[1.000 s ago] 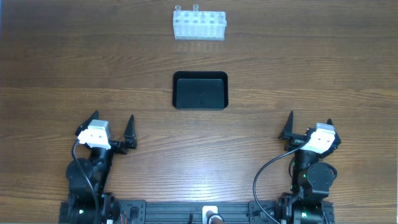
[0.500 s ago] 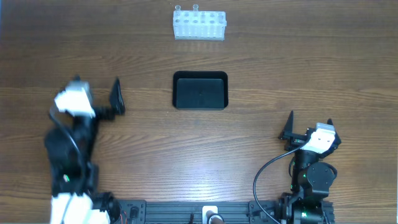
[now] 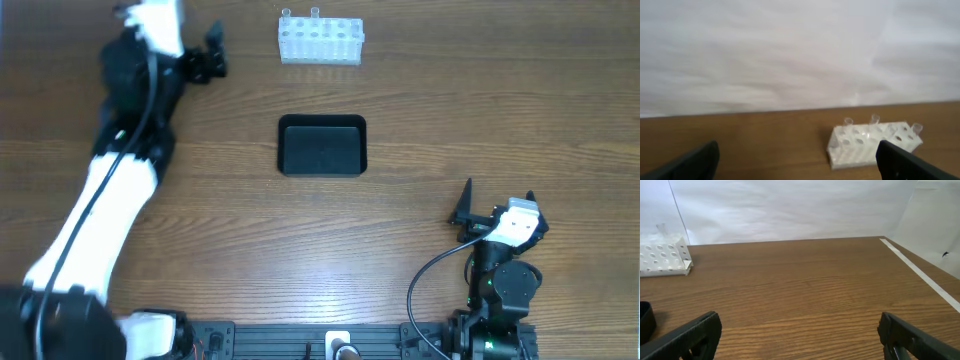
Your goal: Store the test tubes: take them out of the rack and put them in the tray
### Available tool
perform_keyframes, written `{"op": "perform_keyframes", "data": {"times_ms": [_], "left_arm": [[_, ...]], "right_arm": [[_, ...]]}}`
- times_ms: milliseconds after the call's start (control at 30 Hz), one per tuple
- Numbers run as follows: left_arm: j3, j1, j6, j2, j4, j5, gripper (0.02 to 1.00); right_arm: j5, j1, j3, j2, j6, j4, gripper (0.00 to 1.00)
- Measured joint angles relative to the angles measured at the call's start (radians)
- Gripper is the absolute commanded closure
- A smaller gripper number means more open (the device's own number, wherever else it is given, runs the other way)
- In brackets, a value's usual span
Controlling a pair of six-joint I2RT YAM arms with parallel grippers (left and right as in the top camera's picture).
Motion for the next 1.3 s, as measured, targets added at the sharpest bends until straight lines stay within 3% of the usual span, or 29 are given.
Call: {"op": "perform_keyframes", "data": {"times_ms": [267, 600, 1300], "left_arm": [[0.188, -0.137, -0.040, 0.231, -0.053, -0.180, 0.020], [0.393, -0.177, -0.066, 0.419, -0.187, -0.282, 0.020], [0.558, -0.235, -0.099, 0.637, -0.229, -0.309, 0.088]], "right_arm": [[0.000, 0.000, 0.000, 0.000, 0.000, 0.000, 0.009], [0.000, 0.000, 0.000, 0.000, -0.001, 0.000, 0.009], [0.000, 0.000, 0.000, 0.000, 0.000, 0.000, 0.007]]}}
